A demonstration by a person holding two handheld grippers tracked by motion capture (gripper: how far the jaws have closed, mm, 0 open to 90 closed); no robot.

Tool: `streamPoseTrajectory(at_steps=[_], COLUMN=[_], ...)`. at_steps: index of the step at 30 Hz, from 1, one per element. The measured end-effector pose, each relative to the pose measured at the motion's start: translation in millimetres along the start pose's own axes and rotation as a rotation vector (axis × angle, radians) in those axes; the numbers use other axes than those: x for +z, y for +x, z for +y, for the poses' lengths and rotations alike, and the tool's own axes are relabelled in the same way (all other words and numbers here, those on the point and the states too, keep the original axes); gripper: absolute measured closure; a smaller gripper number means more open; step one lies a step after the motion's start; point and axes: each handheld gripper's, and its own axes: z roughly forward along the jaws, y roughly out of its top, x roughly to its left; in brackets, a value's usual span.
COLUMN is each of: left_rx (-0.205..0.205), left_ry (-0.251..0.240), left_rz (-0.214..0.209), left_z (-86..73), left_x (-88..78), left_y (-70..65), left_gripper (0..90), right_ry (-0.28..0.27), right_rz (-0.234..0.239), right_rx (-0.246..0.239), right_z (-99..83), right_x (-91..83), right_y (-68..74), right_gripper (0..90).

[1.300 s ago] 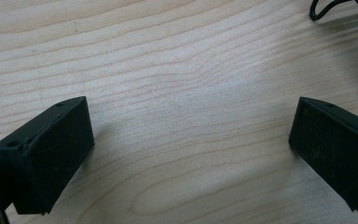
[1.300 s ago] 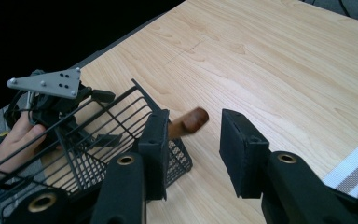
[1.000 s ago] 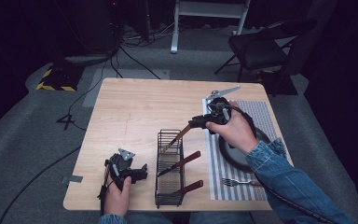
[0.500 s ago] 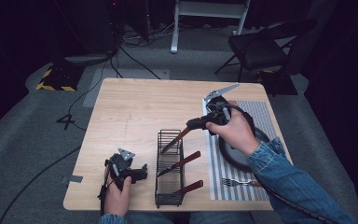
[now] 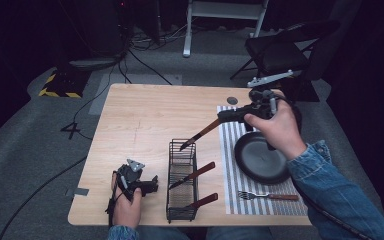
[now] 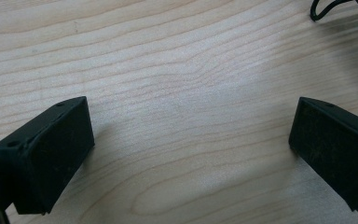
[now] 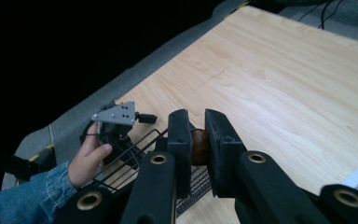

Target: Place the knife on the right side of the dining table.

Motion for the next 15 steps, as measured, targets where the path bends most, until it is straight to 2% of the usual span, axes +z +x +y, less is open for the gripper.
streamPoseTrajectory(at_steps=[3,4,5,7,9,15], left_rx=[0.000,-0.001,0.000,0.000,-0.001,-0.002], left_ry=[0.000,0.000,0.000,0.000,0.000,-0.003], left_rz=[0.000,0.000,0.000,0.000,-0.001,0.003], left_z=[0.0,0.0,0.0,0.0,0.0,0.6], left_x=[0.1,0.0,0.0,0.0,0.1,0.6], left_y=[0.0,0.0,0.0,0.0,-0.1,0.0], left_gripper=[0.0,0.0,0.0,0.0,0.0,0.0], right_ry=[-0.027,-0.045,-0.045,-0.058,-0.083,-0.111], right_rz=[-0.009,-0.018,-0.018,-0.018,-0.046,-0.126], right_rx=[0.004,0.008,0.008,0.016,0.019,0.044], right_z=[3.0,5.1,5.1,7.1,10.8,13.7], right_x=[-20.7,-36.3,-36.3,-48.2,-65.1,-90.1], right_y=[0.7,1.1,1.1,0.1,-2.7,-17.4], right_gripper=[81.5,81.5,81.5,81.5,81.5,81.4])
